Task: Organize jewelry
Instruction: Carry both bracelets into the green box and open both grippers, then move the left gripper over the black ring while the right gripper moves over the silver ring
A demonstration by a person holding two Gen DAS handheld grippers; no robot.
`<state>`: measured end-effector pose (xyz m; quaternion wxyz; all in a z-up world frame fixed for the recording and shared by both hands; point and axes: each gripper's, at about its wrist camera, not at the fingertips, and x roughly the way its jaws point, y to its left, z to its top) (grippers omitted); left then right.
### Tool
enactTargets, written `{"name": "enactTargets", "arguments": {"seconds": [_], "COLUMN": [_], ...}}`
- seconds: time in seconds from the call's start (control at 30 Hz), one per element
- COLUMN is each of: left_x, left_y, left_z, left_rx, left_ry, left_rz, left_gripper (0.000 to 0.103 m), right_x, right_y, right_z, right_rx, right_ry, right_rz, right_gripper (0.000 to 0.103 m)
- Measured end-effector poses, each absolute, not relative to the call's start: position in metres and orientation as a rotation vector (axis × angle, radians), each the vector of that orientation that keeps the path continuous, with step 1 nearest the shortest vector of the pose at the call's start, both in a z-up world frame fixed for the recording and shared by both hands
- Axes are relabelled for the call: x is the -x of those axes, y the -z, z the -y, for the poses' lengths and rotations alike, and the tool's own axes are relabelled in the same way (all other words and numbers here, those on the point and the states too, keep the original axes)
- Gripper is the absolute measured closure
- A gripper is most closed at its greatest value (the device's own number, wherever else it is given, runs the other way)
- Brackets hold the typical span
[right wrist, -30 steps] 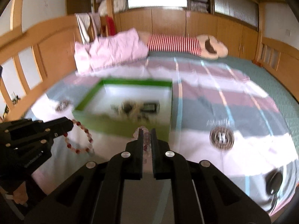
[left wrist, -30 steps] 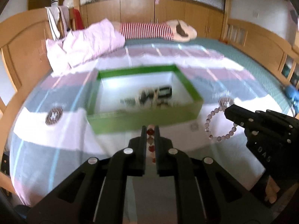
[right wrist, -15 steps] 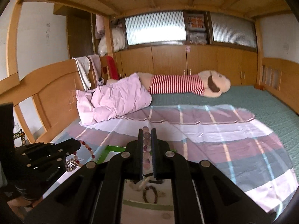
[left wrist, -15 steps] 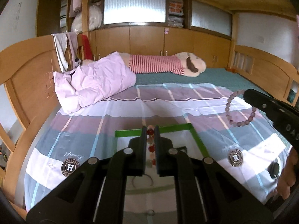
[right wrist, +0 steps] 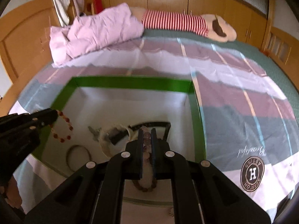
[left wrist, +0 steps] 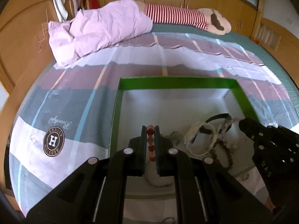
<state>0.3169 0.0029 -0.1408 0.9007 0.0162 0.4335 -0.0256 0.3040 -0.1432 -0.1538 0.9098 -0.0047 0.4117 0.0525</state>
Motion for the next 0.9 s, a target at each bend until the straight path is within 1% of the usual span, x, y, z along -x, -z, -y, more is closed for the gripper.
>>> {"name": "enactTargets", "arguments": {"seconds": [0.03,0.07,0.1,0.13,0.17,0.33,0.57,0.67,0.73,0.9], "left_x": [-0.316,-0.315,-0.314,-0.312,-0.31,-0.287,-0.251,-0.226,-0.211,-0.195], "left_y": [0.142,0.142,0.142,0.139,0.136,0.121,0.116,0.127,0.143,0.185], "left_z": [-0.003,-0.003,-0.003,-0.003,-0.002,0.007,0.014,0.014,0.016,0.014], "left_rx": [-0.033,-0.033,-0.032,-0.028,-0.026,-0.057,-0.063,-0.059,-0.073,-0.05], "left_ry": [0.051,0.048,0.044,0.044,0.044,0.066,0.101,0.126,0.134,0.133], "left_rz": [-0.896,-0.892,-0.89,-0.885,-0.873,-0.823,-0.823,-0.845,-0.881,-0.993], "left_gripper": [0.094,0.089,0.071,0.064,0.061,0.059,0.05,0.049,0.049,0.049], "right_x": [-0.303,-0.302,-0.3,-0.295,-0.292,-0.262,-0.217,-0.201,-0.196,-0.195], "right_y": [0.155,0.154,0.151,0.146,0.142,0.12,0.119,0.14,0.156,0.2], "right_z": [0.144,0.146,0.148,0.152,0.156,0.181,0.219,0.237,0.242,0.228], "right_rx": [0.014,0.018,0.016,0.0,-0.011,-0.073,-0.1,-0.083,-0.07,-0.038], "right_ry": [-0.103,-0.097,-0.094,-0.101,-0.109,-0.126,-0.115,-0.09,-0.085,-0.122], "right_rz": [-0.85,-0.849,-0.844,-0.828,-0.817,-0.769,-0.756,-0.81,-0.855,-0.969], "right_gripper": [0.09,0.084,0.071,0.065,0.064,0.06,0.057,0.057,0.057,0.057]}}
